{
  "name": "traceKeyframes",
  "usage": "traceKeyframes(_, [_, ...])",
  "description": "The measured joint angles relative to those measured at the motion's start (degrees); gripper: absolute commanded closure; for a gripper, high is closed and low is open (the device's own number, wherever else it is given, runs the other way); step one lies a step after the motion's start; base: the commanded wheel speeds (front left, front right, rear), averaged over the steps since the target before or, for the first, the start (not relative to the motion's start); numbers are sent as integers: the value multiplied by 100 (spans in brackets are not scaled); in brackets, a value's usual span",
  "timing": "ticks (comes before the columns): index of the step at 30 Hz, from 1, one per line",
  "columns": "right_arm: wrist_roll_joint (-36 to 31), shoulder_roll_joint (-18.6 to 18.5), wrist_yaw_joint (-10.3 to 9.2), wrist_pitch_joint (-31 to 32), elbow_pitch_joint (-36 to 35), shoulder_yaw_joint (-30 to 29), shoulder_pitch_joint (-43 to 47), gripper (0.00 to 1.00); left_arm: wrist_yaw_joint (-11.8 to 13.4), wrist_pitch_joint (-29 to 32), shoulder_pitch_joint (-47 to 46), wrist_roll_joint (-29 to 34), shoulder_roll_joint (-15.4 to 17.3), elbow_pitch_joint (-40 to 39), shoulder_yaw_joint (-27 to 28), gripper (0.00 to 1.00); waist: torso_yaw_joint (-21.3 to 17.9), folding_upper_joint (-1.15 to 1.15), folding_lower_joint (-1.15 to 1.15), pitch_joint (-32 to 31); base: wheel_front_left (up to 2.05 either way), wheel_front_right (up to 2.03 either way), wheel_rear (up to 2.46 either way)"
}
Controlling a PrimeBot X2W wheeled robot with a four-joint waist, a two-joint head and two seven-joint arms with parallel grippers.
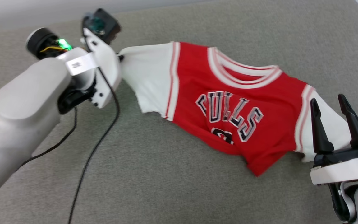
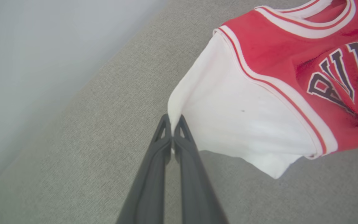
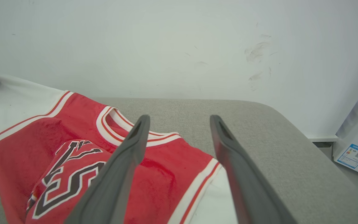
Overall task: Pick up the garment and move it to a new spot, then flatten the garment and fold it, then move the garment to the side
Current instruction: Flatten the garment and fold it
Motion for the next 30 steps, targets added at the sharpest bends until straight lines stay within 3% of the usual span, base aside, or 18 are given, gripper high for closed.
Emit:
traceKeyframes(5, [-15,-2,0,33,29,-105,172,0,198,21,298,-165,546,-256,81,100,233,0,0,-236,0,0,0])
traceKeyframes(6, [-16,-2,0,66,34,-126,224,0,359,76,476,-257,840,-376,120,100,359,0,0,-320,0,0,0])
traceKeyframes(13, [-16,-16,0,88,79,-131,232,0,670,183,1024,-601,1308,-285,190,100,473,0,0,-357,0,0,0])
traceKeyframes(20, [-16,-33,0,132,170,-167,243,0,716,221,1536,-947,1377,166,193,100,425,0,0,-320,0,0,0])
traceKeyframes(30, [-14,-77,0,172,246,-205,242,0,670,-109,1840,-1134,1085,768,219,100,377,0,0,-259,0,0,0])
